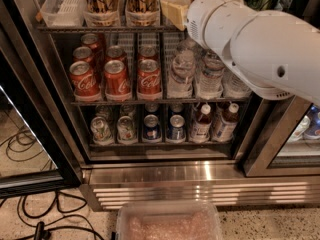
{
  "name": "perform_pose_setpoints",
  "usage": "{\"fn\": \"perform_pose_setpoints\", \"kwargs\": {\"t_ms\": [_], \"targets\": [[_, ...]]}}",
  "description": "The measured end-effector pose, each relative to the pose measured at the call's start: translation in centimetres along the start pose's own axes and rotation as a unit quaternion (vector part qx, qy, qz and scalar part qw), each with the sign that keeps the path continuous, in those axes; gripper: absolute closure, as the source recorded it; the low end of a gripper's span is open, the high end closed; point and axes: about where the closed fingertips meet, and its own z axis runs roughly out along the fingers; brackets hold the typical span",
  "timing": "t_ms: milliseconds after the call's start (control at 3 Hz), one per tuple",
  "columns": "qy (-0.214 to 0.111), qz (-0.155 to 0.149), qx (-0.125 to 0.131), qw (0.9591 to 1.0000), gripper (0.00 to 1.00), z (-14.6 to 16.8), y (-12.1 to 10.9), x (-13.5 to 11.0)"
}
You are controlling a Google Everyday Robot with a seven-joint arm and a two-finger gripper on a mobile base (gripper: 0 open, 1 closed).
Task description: Pick orange can from top shelf of fridge
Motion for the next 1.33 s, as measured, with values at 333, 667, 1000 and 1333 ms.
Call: {"fn": "perform_pose_setpoints", "kwargs": {"t_ms": [333,667,1000,1333], "targets": [[0.008,-0.003,-0.002,1.0,0.41,0.5,-0.4,0.7],[0.008,-0.011,-0.01,0.9999,0.42,3.1,-1.3,0.1],[0.007,-0.01,-0.011,0.9999,0.42,3.4,-1.5,-0.2],[0.008,0.001,-0.015,0.9998,0.61,3.7,-1.5,-0.4]]}}
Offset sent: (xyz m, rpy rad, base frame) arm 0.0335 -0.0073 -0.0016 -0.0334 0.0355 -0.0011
